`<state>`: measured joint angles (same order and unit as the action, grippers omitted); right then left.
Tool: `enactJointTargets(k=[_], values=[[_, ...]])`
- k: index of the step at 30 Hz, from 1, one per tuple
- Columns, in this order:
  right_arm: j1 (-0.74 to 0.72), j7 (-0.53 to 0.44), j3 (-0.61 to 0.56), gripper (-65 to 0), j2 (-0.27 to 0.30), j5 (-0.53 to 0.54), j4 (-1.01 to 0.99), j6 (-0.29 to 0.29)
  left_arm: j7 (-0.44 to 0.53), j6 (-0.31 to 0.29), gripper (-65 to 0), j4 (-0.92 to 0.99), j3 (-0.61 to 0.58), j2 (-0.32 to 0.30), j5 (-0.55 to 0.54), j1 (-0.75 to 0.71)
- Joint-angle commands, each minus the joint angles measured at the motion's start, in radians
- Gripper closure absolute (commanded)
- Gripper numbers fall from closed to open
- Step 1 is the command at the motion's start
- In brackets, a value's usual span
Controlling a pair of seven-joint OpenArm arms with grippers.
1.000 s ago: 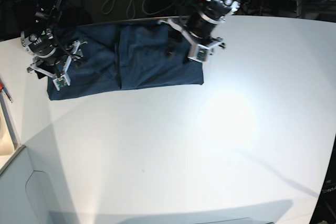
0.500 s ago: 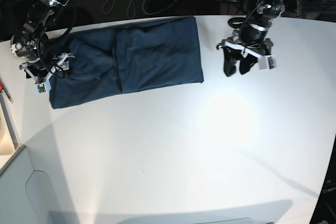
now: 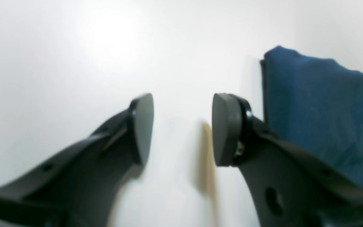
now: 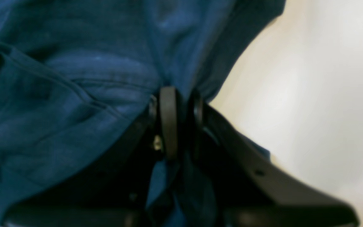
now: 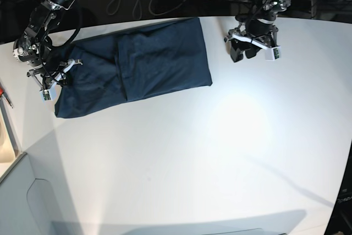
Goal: Fold the T-shirt properly
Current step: 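Grasp the shirt end with the right gripper and fold it over the left half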
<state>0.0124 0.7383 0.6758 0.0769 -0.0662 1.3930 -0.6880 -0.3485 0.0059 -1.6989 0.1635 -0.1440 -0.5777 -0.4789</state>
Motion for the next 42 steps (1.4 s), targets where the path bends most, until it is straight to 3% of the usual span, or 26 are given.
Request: enactJointTargets(k=[1,10,16,21,27,32,37,42], values=[[0.019,0.111,-0.003,0.0,-0.002,-0.114,0.001,-0.01,0.006,-0.004,-29.1,0.0,-0.018,-0.003,-0.005,0.001],[0.071,0.111,-0.124,0.0,-0.045,-0.114,0.296,-0.01,0.006,0.003,-29.1,0.01,-0.153,-0.003,-0.005,0.053],[0.14,0.116,-0.296,0.0,-0.079,-0.114,0.536,-0.01,0.006,0.003,-29.1,0.01,-0.2,-0.003,0.002,0.079],[0.183,0.119,-0.506,0.0,-0.099,-0.116,0.679,-0.01,0.006,0.003,-29.1,0.013,-0.21,-0.003,0.003,0.093],[0.2,0.112,-0.773,0.0,-0.102,-0.12,0.652,-0.01,0.006,0.003,-29.1,0.046,-0.209,-0.003,-0.003,0.093],[0.162,0.109,-0.908,0.0,-0.114,-0.119,0.544,-0.01,0.006,0.003,-29.1,0.046,-0.209,-0.003,-0.003,0.09],[0.128,0.109,-0.993,0.0,-0.121,-0.116,0.457,-0.009,0.006,0.003,-29.1,0.046,-0.207,-0.003,-0.003,0.09],[0.12,0.108,-1.0,0.0,-0.148,-0.117,0.449,-0.008,0.006,0.003,-29.1,0.046,-0.209,-0.003,-0.003,0.09]])
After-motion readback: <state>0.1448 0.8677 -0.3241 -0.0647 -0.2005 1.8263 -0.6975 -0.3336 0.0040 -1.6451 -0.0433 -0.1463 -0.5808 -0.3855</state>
